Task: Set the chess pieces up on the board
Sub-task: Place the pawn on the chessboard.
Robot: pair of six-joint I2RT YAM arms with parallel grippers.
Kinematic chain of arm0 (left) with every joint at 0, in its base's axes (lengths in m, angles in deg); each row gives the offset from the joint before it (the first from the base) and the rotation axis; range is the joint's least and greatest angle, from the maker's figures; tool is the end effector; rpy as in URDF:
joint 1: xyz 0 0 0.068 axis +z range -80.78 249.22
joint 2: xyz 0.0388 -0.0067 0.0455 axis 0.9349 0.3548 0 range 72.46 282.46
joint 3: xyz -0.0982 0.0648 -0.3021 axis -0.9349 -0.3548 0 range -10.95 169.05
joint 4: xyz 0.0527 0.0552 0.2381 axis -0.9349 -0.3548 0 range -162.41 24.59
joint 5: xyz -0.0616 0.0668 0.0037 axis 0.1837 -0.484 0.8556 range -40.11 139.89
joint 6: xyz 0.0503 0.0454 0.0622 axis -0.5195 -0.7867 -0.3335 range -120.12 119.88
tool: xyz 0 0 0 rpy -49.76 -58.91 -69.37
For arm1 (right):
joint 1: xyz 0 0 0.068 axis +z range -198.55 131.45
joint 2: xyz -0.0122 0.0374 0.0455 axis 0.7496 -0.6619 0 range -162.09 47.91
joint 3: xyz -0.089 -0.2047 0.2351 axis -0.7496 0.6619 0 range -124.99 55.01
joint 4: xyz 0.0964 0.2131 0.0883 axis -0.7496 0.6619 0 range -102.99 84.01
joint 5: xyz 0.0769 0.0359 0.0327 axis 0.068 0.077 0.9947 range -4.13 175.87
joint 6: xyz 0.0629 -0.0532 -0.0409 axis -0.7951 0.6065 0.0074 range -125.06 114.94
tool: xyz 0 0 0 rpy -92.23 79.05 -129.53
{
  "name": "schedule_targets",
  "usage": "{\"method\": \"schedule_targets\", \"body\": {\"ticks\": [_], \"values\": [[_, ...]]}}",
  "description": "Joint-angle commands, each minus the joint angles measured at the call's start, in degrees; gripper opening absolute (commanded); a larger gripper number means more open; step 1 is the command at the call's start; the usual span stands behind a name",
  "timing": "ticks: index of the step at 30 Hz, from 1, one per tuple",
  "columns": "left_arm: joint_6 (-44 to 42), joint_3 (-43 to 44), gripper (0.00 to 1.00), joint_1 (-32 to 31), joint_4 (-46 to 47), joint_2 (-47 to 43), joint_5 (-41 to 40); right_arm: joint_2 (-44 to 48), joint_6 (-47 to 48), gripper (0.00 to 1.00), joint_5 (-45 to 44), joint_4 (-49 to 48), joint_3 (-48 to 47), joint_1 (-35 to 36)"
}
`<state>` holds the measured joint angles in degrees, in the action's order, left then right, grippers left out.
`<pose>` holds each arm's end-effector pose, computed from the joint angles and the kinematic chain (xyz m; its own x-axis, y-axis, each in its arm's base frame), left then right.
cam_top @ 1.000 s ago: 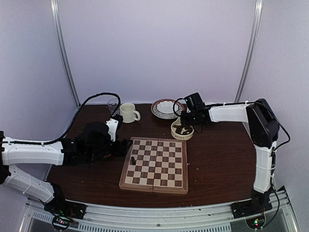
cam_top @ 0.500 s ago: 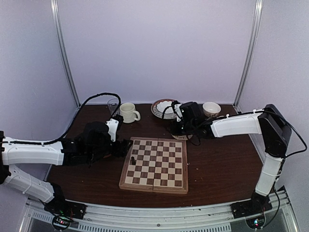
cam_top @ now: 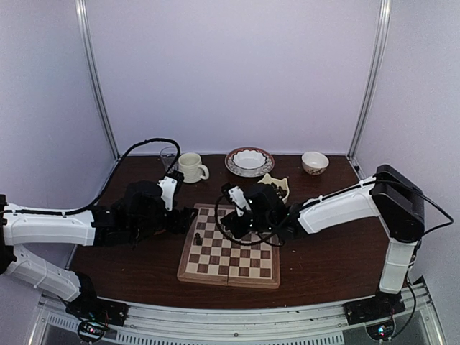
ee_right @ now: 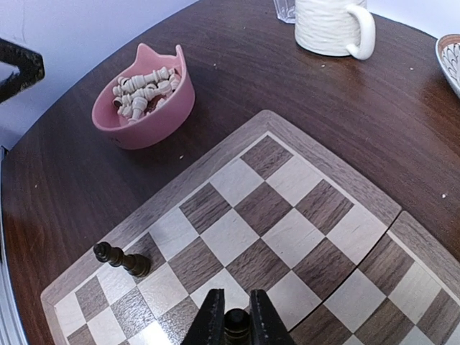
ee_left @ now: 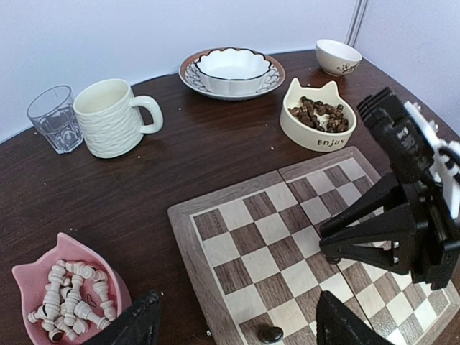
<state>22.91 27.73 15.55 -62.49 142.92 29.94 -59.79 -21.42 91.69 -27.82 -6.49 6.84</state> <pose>0.1864 -0.2059 0.2673 -0.4902 0.0458 -0.8704 0.4221 0.8862 -0.1910 0.2509 0.3785 0.2075 -0.5282 -0.2721 -0.8043 -0.7496 0.5945 0.2911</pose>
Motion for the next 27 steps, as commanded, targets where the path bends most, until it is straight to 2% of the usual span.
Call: {"method": "schedule_targets", "body": {"ticks": [1, 10, 16, 23, 27], "values": [[-0.6, 1.1, 0.75, 0.3, 1.2, 0.6, 0.2, -2.3, 1.4, 0.18, 2.1, -3.8, -0.3, 0.9], [-0.4, 1.7, 0.75, 0.2, 0.7, 1.2, 0.6, -2.9, 2.7, 0.21, 2.4, -4.6, -0.1, 1.1], [-0.8, 1.9, 0.75, 0.3, 0.6, 1.4, 1.3, 1.1, 3.3, 0.27, 1.0, -3.8, 1.1, 1.1], [-1.9, 3.1, 0.75, 0.3, 0.4, 3.4, 3.7, 6.0, -2.1, 0.30, -1.0, 4.1, 2.4, -0.8], [-5.5, 6.7, 0.75, 0.3, -1.3, 7.0, 9.8, 8.2, -2.7, 0.30, -0.1, 6.8, 4.5, -3.0]]}}
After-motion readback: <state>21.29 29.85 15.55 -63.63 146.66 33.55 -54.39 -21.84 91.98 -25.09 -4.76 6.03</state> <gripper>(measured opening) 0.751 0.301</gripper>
